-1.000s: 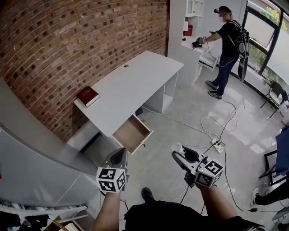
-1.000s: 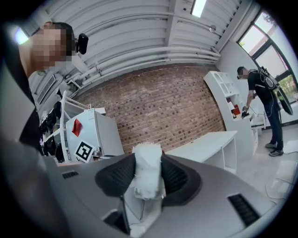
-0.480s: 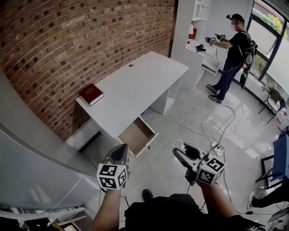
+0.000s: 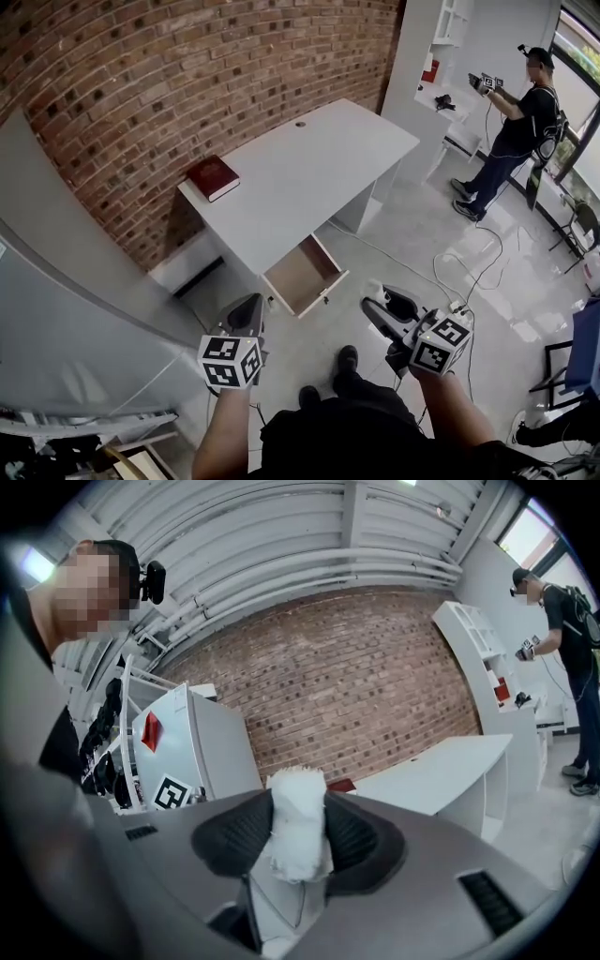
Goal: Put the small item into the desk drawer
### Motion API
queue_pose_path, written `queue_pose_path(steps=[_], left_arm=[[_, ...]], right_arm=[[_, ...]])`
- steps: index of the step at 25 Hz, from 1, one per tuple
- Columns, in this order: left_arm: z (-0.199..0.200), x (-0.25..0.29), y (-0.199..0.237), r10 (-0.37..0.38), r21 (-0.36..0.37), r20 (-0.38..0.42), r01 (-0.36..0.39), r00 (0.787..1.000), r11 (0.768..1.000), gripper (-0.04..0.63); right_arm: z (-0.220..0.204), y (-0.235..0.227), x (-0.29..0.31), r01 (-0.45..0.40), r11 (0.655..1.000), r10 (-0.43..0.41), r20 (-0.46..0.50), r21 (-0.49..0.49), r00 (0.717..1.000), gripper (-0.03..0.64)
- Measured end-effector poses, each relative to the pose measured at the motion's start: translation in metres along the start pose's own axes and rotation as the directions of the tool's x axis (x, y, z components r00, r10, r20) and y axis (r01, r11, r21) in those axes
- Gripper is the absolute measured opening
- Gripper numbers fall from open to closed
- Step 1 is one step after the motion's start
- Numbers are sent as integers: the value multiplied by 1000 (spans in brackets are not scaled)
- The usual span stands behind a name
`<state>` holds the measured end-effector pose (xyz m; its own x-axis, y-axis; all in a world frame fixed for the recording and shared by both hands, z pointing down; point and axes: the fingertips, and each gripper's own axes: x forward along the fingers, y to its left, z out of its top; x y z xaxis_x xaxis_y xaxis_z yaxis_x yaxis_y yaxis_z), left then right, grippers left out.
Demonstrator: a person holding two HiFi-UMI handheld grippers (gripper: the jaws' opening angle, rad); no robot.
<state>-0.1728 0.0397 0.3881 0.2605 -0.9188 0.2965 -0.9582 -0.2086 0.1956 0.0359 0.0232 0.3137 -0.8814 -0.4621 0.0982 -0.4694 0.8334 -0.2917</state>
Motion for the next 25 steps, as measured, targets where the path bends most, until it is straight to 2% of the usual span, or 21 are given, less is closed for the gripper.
queue_pose_path(steps=[10, 21, 25], left_arm=[[0, 30, 16, 32, 0, -41, -32, 999, 999, 11], [-3, 126, 6, 5, -4, -136, -6, 991, 1000, 11], [2, 161, 4, 21, 10, -172, -19, 985, 1000, 11]], right_arm=[[-8, -40, 30, -22, 998, 23, -14, 55, 1000, 166], [-16, -137, 56, 4, 990, 1, -40, 139, 999, 166], [-10, -171, 69, -21, 989, 27, -38, 146, 999, 166]])
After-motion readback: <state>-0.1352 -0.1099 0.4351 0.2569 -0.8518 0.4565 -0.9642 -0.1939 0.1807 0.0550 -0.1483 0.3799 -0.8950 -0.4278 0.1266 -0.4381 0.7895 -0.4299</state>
